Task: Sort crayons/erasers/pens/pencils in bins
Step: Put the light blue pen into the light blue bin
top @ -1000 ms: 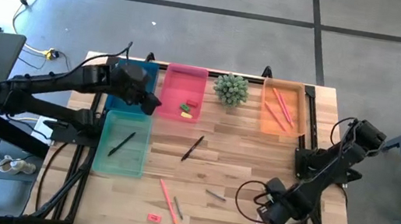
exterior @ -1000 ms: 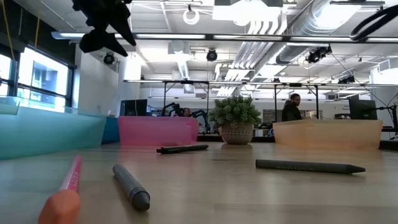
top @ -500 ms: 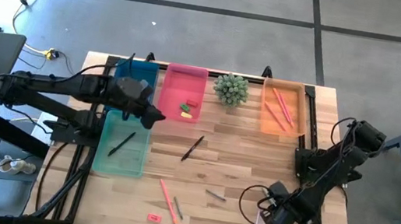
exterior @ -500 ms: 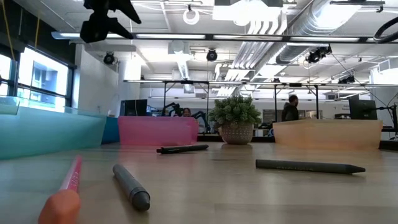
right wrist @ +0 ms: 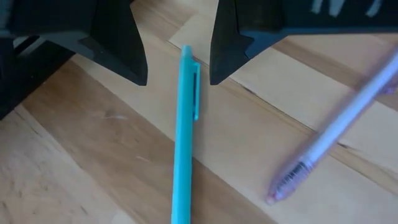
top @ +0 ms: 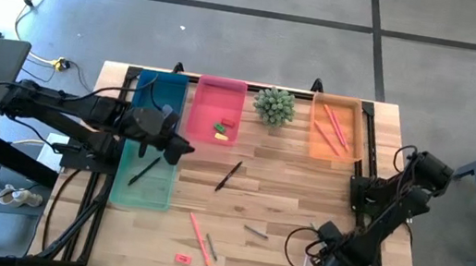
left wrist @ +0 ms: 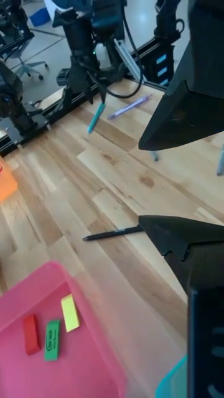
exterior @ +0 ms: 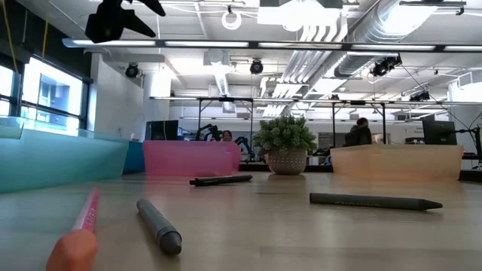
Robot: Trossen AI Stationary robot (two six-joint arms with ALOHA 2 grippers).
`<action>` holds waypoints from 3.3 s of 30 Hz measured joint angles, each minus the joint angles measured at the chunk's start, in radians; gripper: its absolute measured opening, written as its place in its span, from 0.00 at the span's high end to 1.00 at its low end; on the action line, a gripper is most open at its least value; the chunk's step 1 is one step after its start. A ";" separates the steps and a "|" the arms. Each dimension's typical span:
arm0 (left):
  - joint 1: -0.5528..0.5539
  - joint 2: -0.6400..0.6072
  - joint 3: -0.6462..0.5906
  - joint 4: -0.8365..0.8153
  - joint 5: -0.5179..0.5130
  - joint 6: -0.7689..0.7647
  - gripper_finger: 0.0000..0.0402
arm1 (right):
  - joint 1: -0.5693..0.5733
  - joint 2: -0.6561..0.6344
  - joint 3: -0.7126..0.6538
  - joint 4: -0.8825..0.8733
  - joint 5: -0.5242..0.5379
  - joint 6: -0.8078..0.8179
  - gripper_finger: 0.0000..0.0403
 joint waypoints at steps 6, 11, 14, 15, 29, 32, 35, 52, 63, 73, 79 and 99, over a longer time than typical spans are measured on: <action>-0.015 0.000 0.000 0.001 -0.001 -0.025 0.58 | 0.017 0.024 0.000 0.014 0.000 0.000 0.59; -0.018 0.000 0.000 0.001 -0.014 -0.028 0.58 | 0.023 0.024 -0.037 0.085 0.005 0.007 0.59; -0.018 0.000 0.000 0.001 -0.015 -0.028 0.58 | 0.023 0.018 -0.078 0.160 0.000 0.010 0.59; -0.018 0.000 0.000 0.001 -0.015 -0.028 0.58 | 0.023 0.017 -0.085 0.170 0.000 0.010 0.59; -0.018 0.000 0.000 0.001 -0.015 -0.043 0.58 | 0.022 0.009 -0.118 0.186 -0.028 0.026 0.81; -0.018 0.000 0.000 0.001 -0.015 -0.043 0.58 | 0.023 0.009 -0.118 0.182 -0.029 0.047 0.88; -0.018 0.000 0.000 0.000 -0.015 -0.043 0.58 | 0.023 0.009 -0.118 0.180 -0.029 0.056 0.94; -0.018 0.000 0.000 -0.001 -0.014 0.003 0.58 | 0.024 -0.035 -0.121 0.195 0.013 0.105 0.98; -0.018 0.000 0.000 -0.002 -0.014 0.028 0.58 | 0.023 -0.088 -0.123 0.239 0.164 0.125 0.99; -0.018 0.000 0.000 -0.009 0.013 0.028 0.58 | 0.023 -0.089 -0.121 0.238 0.182 0.131 0.99; -0.018 0.000 0.000 -0.009 0.048 0.067 0.58 | 0.023 -0.090 -0.120 0.272 0.207 0.129 0.99; -0.015 0.140 0.000 0.005 0.220 0.139 0.58 | 0.022 -0.092 -0.119 0.432 0.409 0.083 0.98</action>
